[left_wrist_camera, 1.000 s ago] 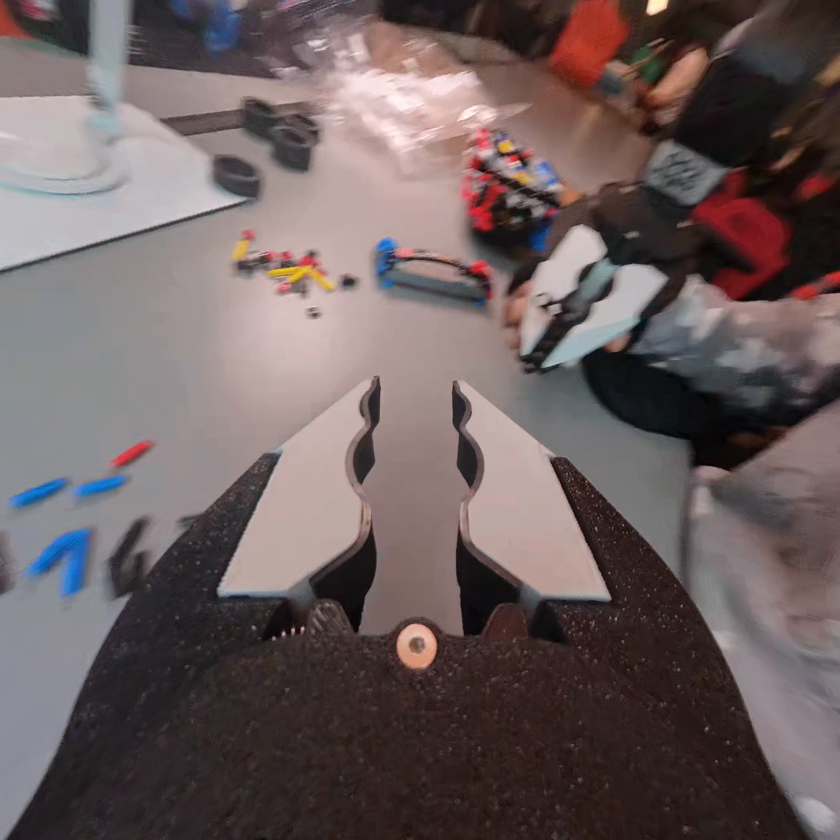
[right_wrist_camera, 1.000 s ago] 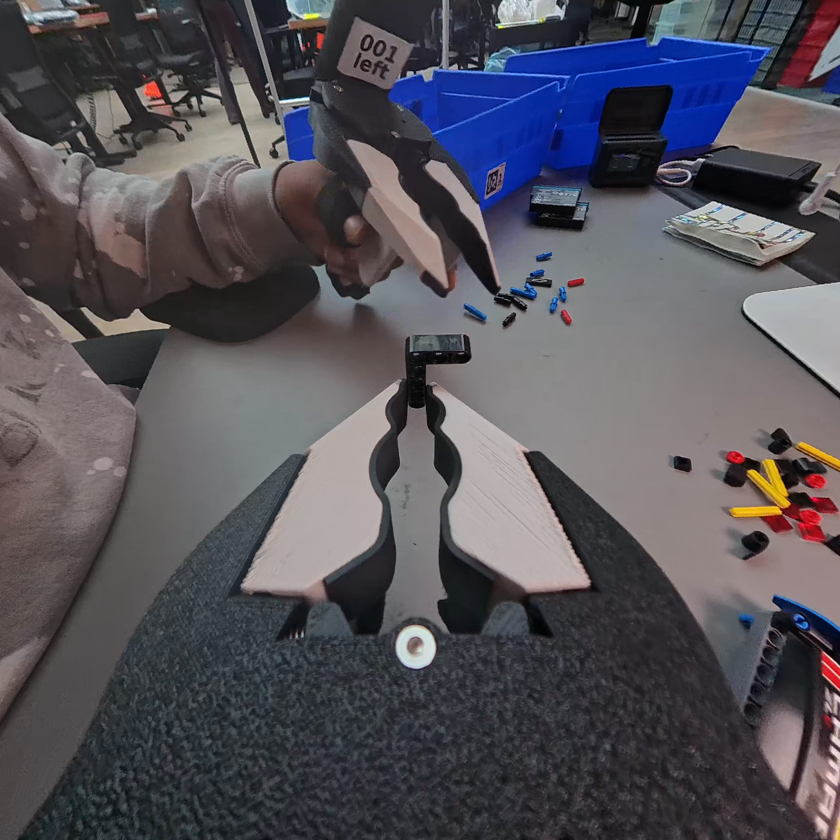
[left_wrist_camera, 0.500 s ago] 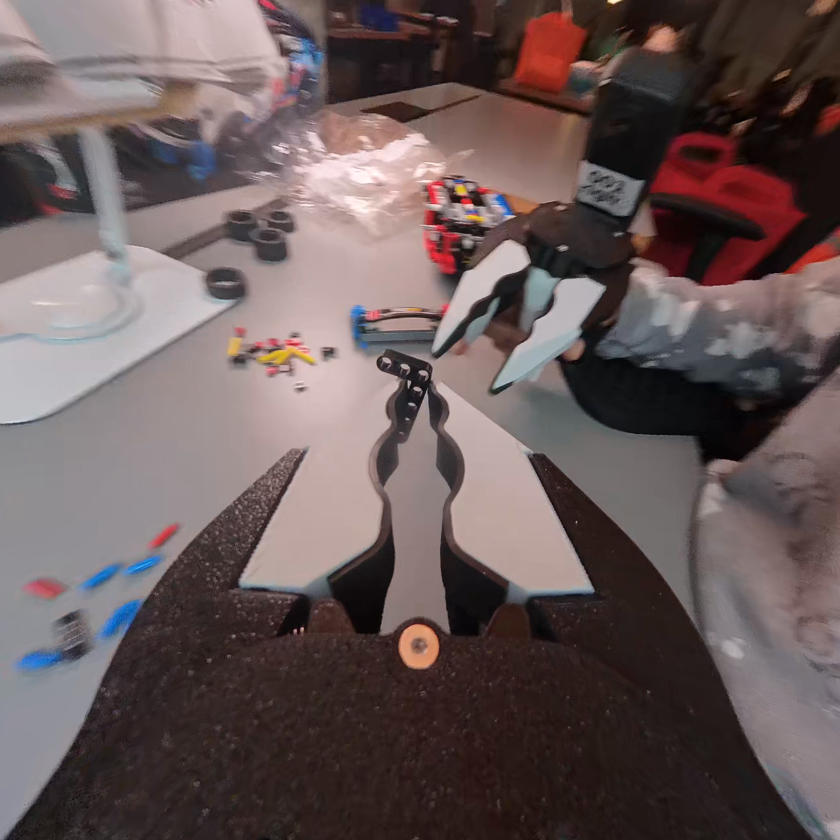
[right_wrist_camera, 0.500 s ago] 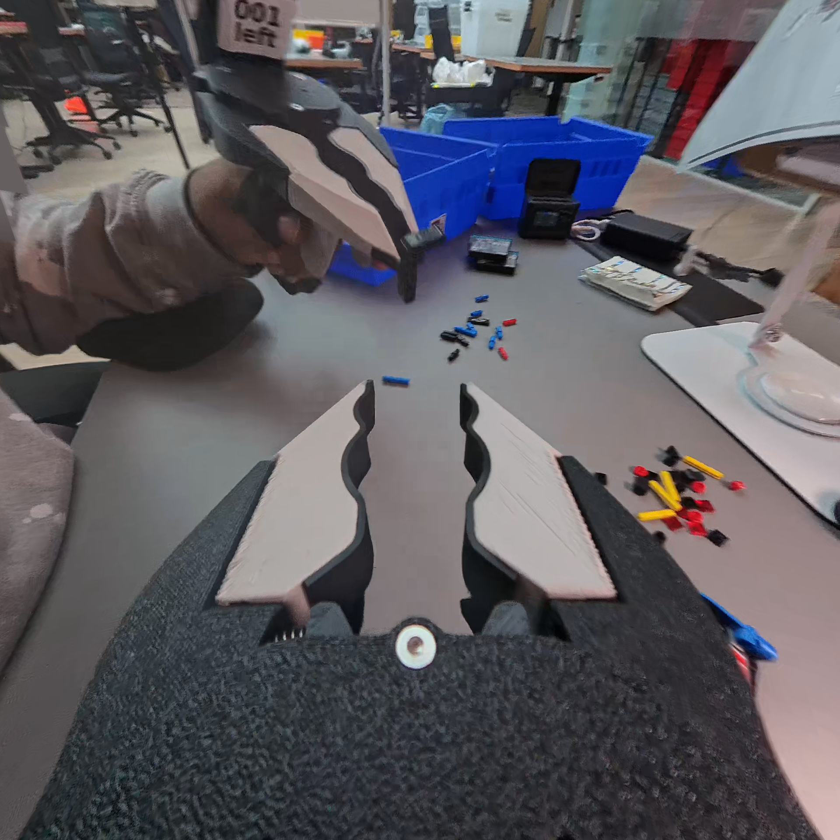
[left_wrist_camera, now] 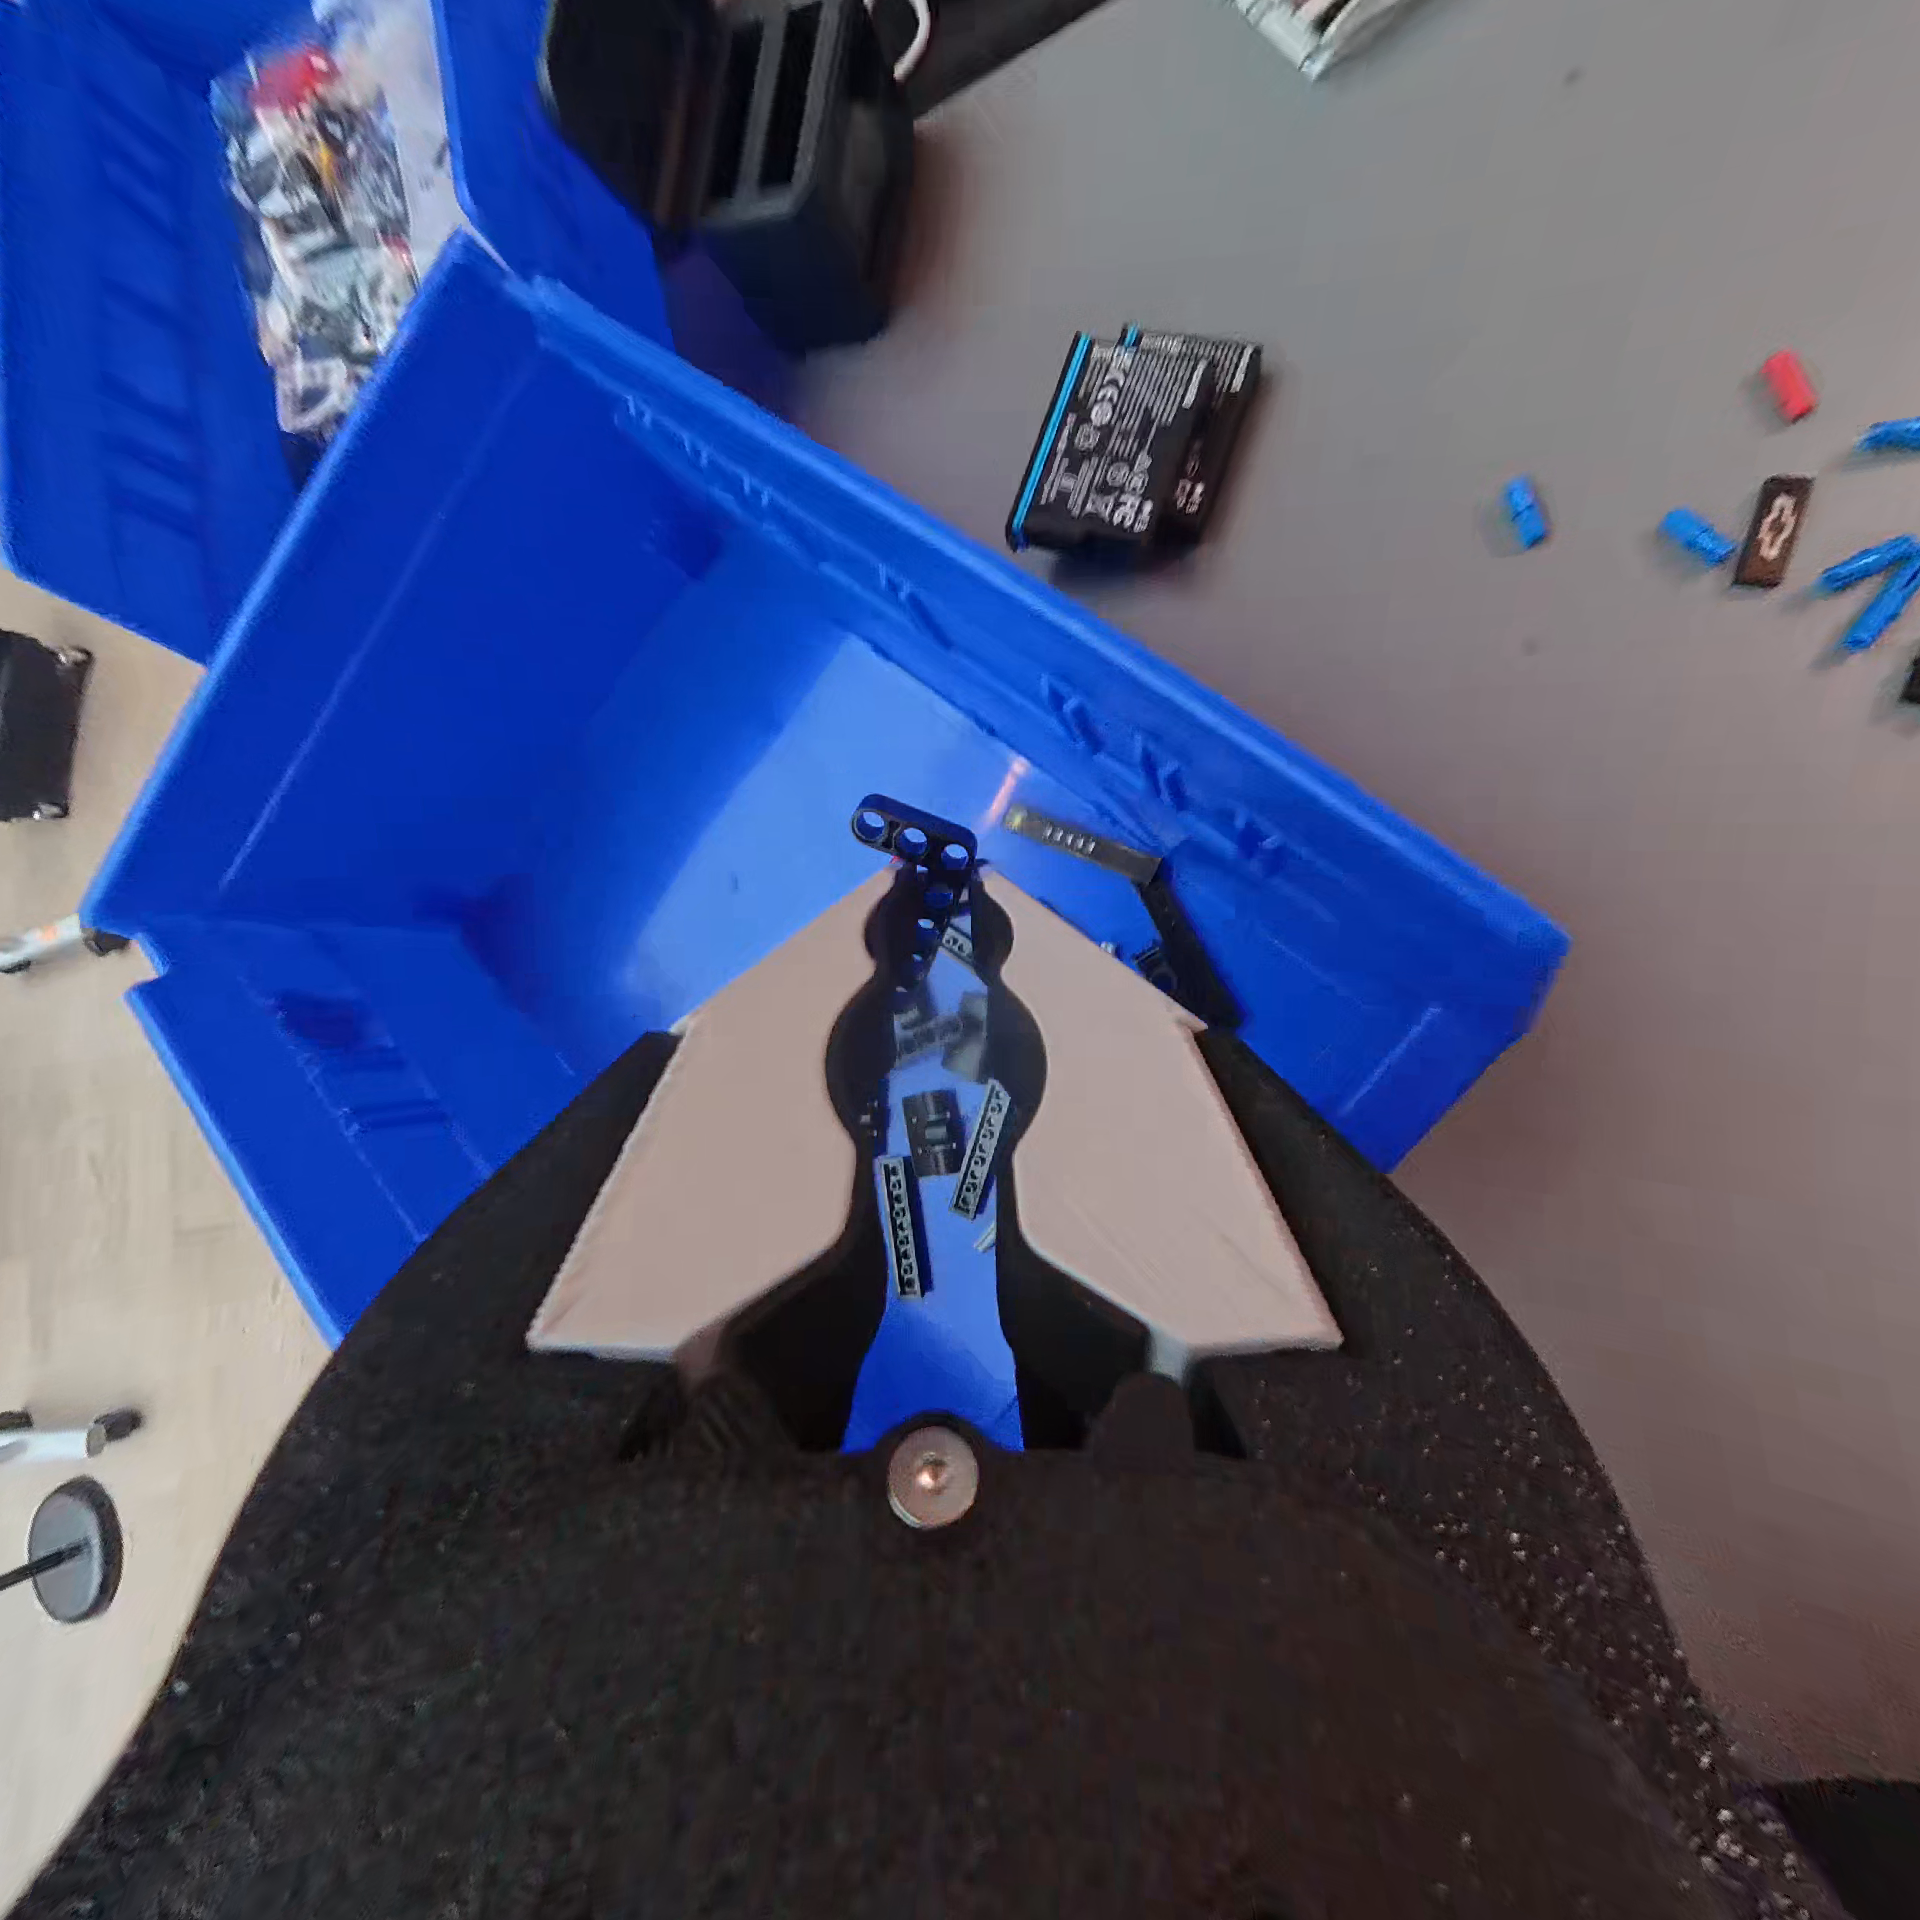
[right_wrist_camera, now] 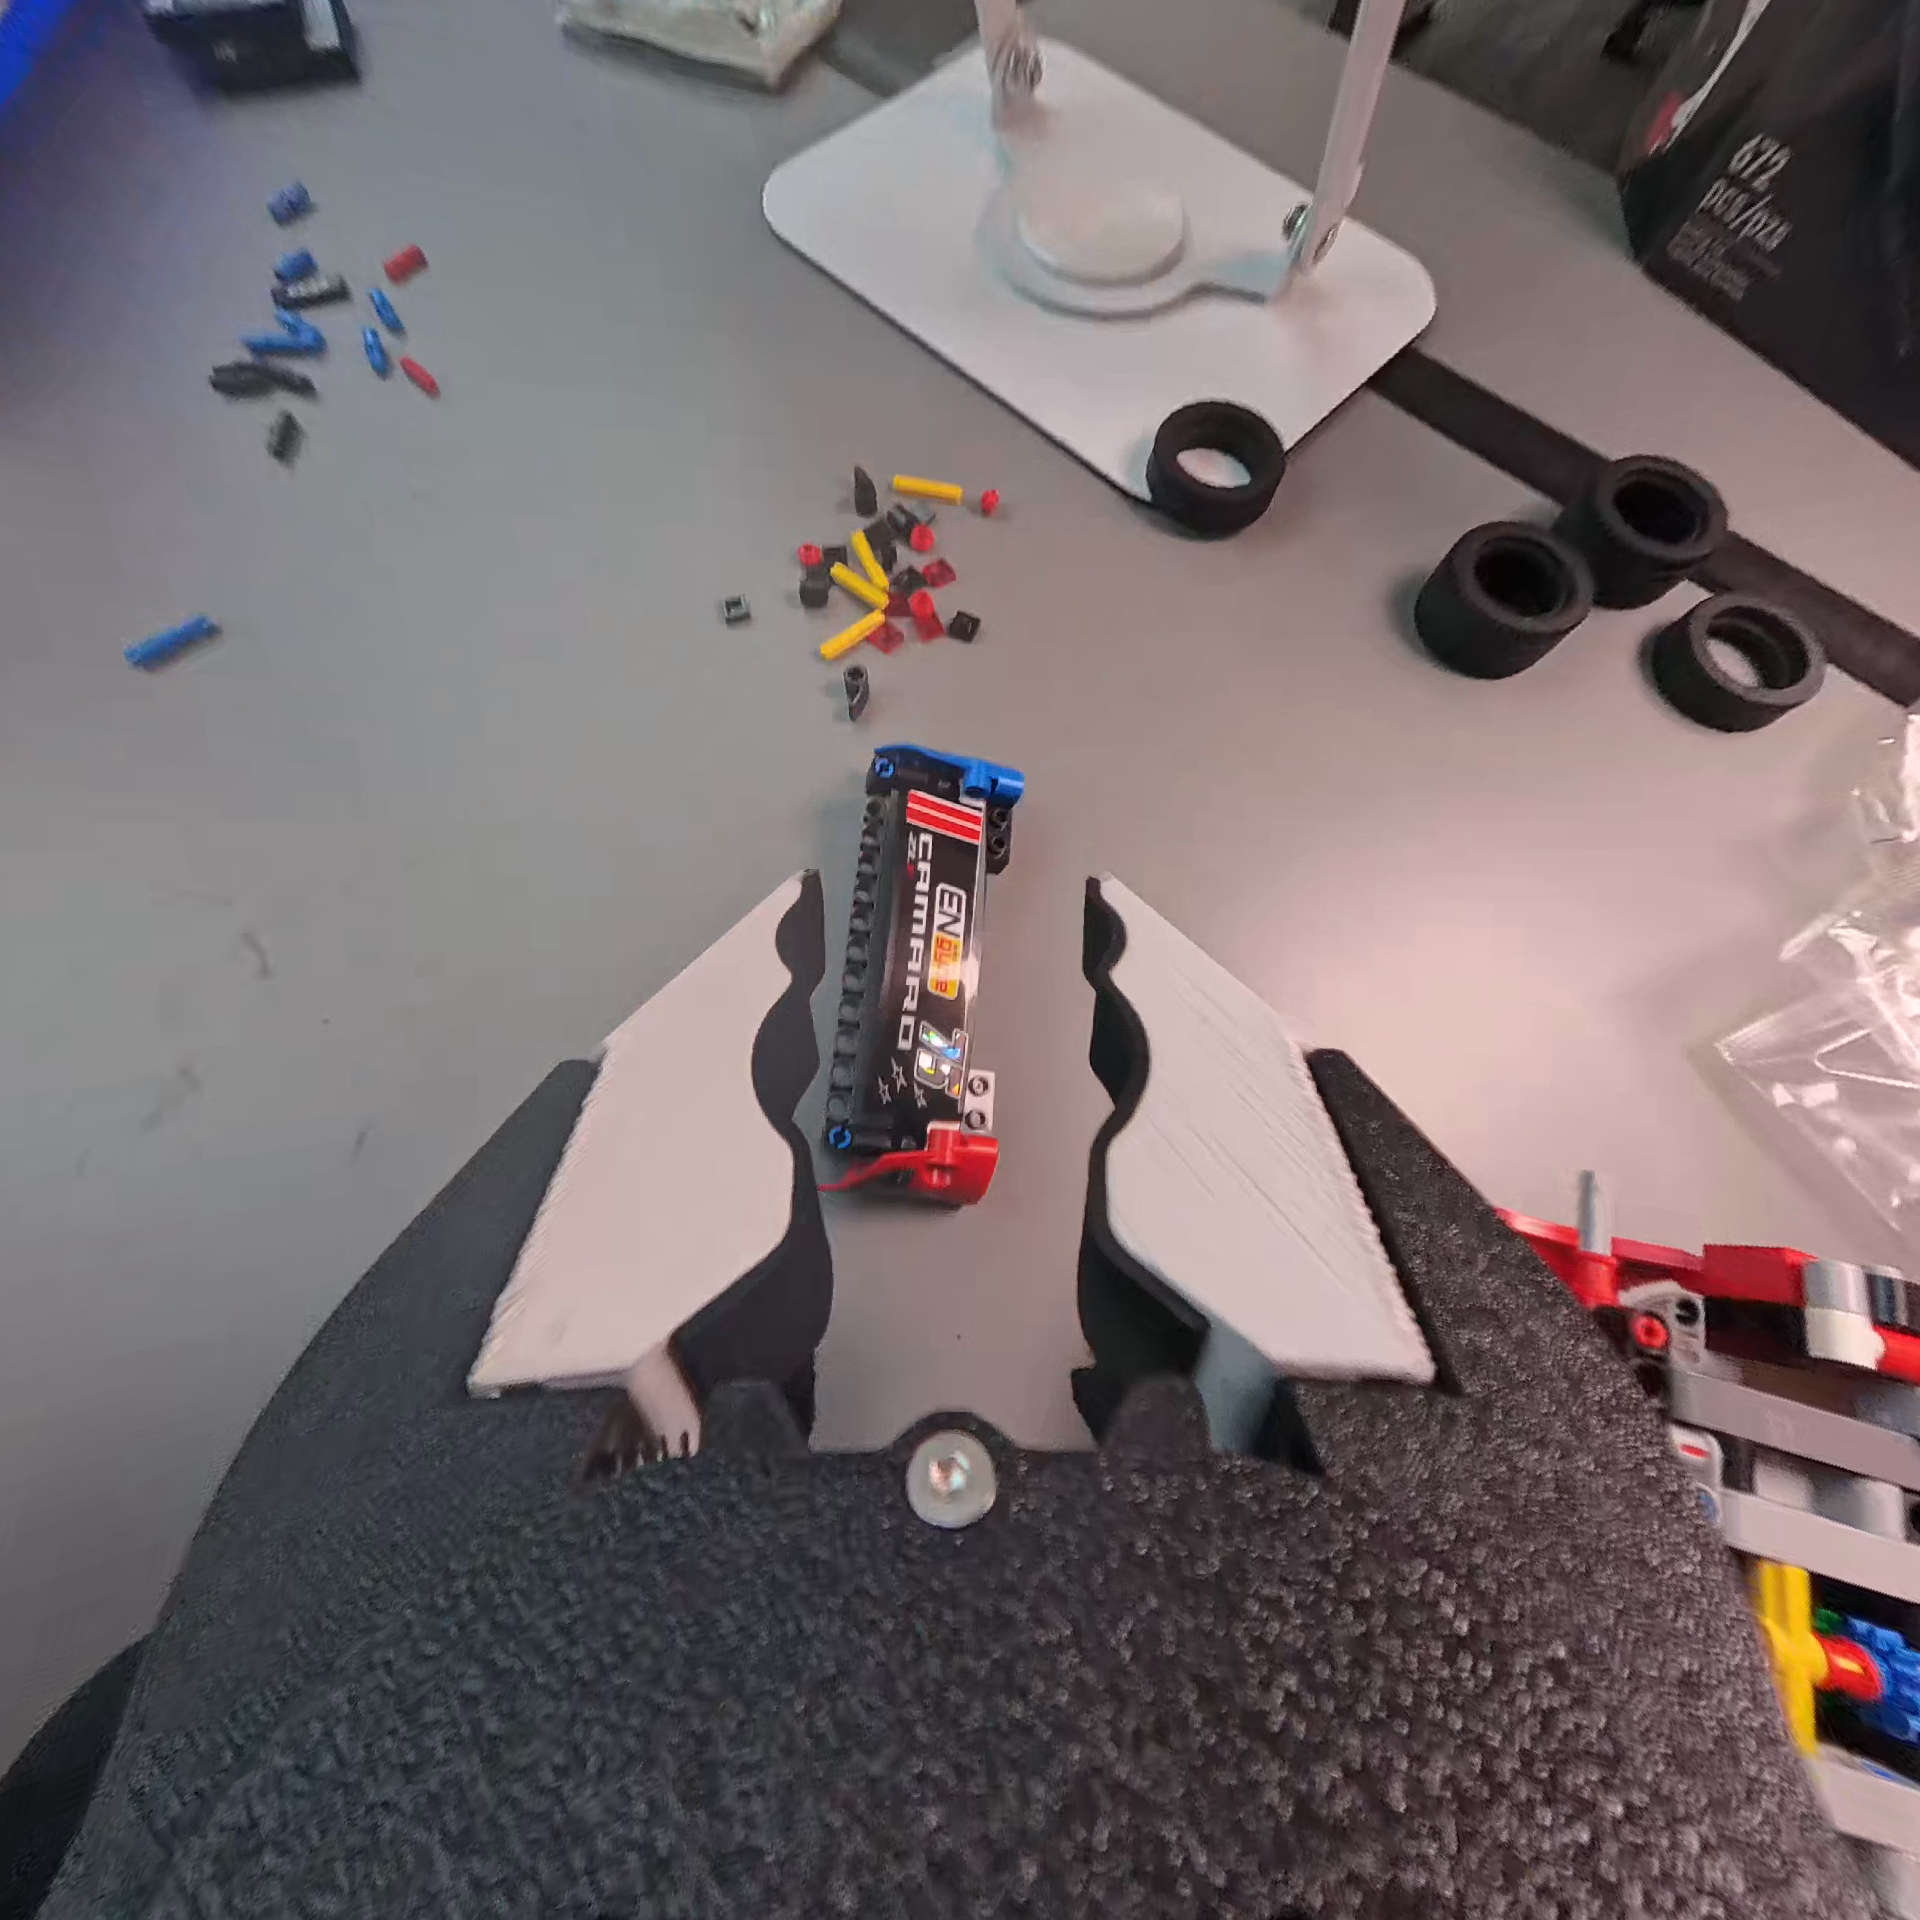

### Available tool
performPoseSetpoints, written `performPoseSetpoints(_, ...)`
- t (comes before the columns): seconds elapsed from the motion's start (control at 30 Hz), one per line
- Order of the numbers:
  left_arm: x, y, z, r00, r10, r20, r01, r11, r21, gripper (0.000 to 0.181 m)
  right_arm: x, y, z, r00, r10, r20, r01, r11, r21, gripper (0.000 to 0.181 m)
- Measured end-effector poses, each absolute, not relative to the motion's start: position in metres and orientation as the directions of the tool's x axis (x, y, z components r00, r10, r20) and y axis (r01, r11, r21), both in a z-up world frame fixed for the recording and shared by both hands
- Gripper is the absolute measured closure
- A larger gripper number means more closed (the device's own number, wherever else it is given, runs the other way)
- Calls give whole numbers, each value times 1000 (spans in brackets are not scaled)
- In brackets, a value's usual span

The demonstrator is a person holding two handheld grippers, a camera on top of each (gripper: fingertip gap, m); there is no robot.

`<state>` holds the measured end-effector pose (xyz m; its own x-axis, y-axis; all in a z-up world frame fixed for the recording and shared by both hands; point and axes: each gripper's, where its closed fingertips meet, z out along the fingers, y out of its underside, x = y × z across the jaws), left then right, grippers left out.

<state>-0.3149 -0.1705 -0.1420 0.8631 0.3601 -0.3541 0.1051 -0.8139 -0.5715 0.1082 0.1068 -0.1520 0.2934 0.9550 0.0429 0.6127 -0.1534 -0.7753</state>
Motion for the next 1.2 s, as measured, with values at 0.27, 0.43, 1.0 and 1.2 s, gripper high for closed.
performPoseSetpoints(0.27,-329,-185,-167,855,399,-332,187,-833,-521,159,109,95,-188,236,971,38,719,-148,-679,132)
performPoseSetpoints(0.43,-326,-165,-122,816,426,-392,51,-727,-684,148,110,94,-201,231,973,28,746,-158,-647,133)
performPoseSetpoints(1.0,-47,-84,-218,879,-472,62,-359,-743,-565,157,111,94,-215,235,971,34,770,-164,-617,139)
performPoseSetpoints(1.2,-48,-78,-224,880,-473,34,-377,-741,-556,176,110,93,-215,226,973,37,769,-156,-620,139)
